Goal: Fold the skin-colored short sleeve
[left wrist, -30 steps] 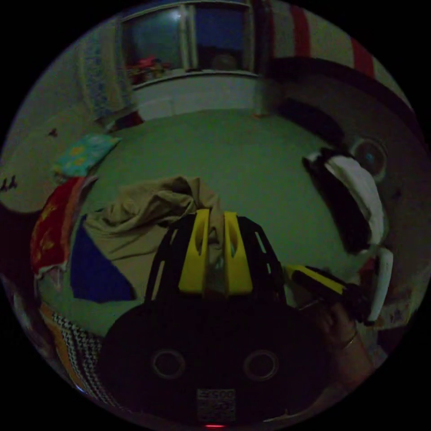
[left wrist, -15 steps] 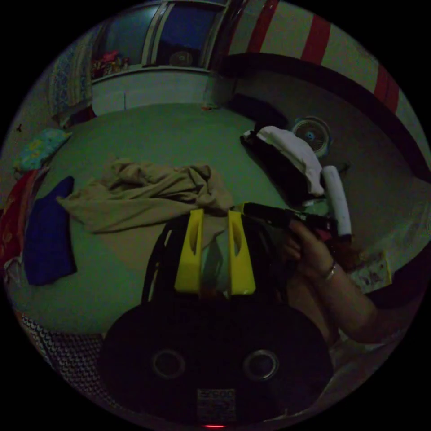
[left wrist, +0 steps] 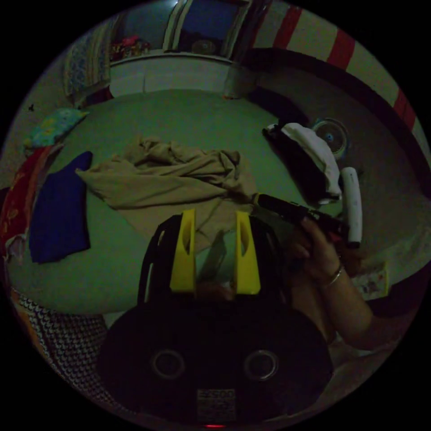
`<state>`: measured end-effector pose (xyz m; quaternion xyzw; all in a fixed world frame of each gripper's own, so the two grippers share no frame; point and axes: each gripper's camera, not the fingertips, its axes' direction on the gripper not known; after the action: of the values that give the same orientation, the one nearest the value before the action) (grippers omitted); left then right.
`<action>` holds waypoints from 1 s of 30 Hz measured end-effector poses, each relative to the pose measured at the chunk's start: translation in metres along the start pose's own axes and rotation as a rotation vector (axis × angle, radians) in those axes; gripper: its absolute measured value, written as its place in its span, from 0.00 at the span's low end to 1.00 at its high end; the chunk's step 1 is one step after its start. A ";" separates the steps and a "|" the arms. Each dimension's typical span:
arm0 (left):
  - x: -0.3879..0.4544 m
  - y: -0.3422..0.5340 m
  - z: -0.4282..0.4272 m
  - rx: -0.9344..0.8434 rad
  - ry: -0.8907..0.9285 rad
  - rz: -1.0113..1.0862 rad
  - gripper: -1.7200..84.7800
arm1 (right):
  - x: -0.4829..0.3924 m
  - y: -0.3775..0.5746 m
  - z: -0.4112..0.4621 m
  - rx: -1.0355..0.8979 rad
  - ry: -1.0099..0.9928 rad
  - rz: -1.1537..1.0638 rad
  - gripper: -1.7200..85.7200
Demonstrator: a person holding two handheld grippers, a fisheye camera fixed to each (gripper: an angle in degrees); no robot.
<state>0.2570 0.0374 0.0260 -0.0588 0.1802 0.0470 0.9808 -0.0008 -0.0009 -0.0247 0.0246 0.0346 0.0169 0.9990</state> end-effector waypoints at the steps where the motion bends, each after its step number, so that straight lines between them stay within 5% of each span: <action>1: 0.004 -0.002 0.003 0.006 -0.002 0.006 0.17 | 0.001 0.000 0.000 0.001 -0.008 0.004 0.01; 12: 0.026 -0.027 0.033 -0.015 -0.040 0.115 0.18 | 0.001 0.002 -0.002 0.046 0.037 -0.007 0.02; 18: 0.027 -0.048 0.074 -0.183 -0.154 0.202 0.21 | 0.002 0.002 -0.001 0.059 -0.014 -0.032 0.09; 26: -0.013 -0.040 0.082 -0.270 -0.117 0.089 0.09 | 0.000 -0.007 0.021 -0.037 -0.090 -0.105 0.14; 30: -0.030 -0.030 0.065 -0.245 -0.121 0.094 0.07 | 0.000 -0.011 0.030 -0.041 0.007 -0.084 0.08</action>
<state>0.2547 0.0140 0.1002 -0.1669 0.1163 0.1178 0.9720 0.0016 -0.0134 0.0049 0.0028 0.0385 -0.0240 0.9990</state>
